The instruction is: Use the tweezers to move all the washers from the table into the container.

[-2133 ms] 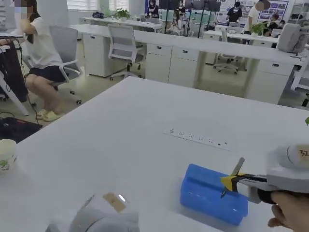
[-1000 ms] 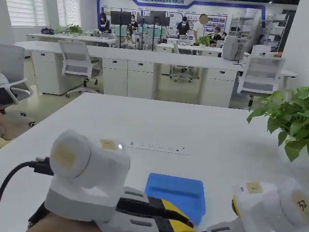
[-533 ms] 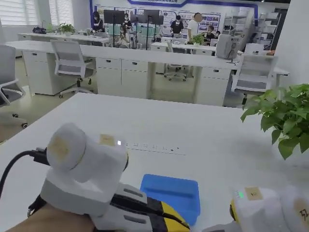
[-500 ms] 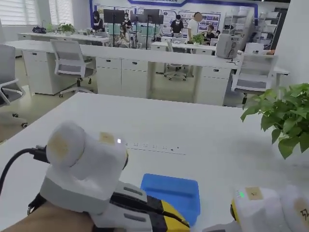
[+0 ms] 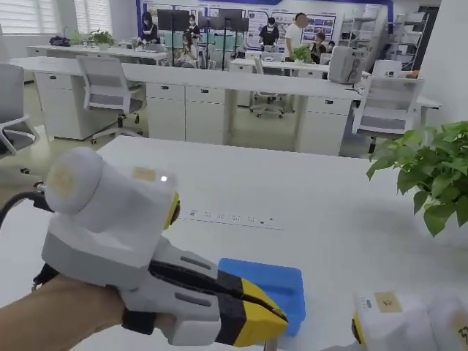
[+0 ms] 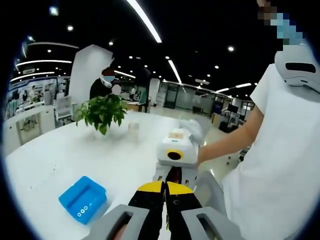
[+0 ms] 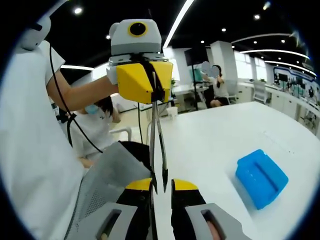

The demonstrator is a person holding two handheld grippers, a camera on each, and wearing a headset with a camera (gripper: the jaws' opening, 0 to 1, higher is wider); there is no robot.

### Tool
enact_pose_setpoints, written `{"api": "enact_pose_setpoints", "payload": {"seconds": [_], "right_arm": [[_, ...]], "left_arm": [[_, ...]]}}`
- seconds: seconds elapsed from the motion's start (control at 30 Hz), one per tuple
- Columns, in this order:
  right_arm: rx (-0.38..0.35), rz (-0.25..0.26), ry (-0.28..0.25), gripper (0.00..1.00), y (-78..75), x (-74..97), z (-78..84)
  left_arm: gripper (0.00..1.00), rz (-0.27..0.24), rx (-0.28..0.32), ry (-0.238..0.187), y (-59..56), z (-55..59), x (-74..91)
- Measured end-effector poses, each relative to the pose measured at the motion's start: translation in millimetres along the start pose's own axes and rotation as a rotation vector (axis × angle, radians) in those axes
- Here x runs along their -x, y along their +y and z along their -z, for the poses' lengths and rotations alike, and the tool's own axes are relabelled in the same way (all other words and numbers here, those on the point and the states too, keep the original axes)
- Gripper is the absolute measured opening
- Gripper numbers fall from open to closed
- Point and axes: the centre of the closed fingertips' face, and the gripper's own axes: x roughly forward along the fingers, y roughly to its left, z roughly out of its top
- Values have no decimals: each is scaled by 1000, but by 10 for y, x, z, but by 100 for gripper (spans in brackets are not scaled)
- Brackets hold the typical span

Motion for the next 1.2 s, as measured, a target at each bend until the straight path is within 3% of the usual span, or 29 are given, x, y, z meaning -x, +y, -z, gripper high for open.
{"api": "enact_pose_setpoints", "payload": {"seconds": [0.2, 0.33, 0.43, 0.5, 0.53, 0.63, 0.77, 0.83, 0.9, 0.97, 1.03, 1.13, 1.2], "right_arm": [[-10, -19, -23, 9, 34, 12, -51], [-5, -30, -24, 3, 47, 29, -49], [5, -35, 4, 2, 51, 58, -21], [61, -11, 39, 1, 4, 76, 6], [71, 6, 79, 1, -31, 82, 54], [36, -7, 162, 1, -45, 79, 150], [96, 3, 239, 0, -94, 69, 208], [109, 9, 308, 0, -126, 78, 276], [160, 17, 371, 0, -167, 83, 336], [172, -11, 405, 0, -174, 70, 379], [203, -1, 450, 0, -241, 80, 412], [219, -7, 537, 0, -304, 93, 486], [238, -27, 602, 0, -337, 98, 557]], "left_arm": [[0, 0, 3, -10, -10, 12, 23], [0, -3, -2, -4, -14, 31, 37], [0, -7, -1, -1, -13, 50, 67], [0, -21, -6, 7, 11, 76, 77], [0, -31, 1, 21, 27, 107, 81], [0, -61, 6, 95, 88, 258, 84], [4, -54, -19, 208, 75, 465, 76], [6, -93, -22, 248, 135, 548, 73], [7, -97, -31, 284, 156, 638, 56], [9, -94, -15, 341, 166, 755, 50], [13, -112, -19, 387, 212, 848, 30], [14, -120, -26, 410, 240, 923, -16], [14, -130, -25, 453, 266, 1012, -13]]}}
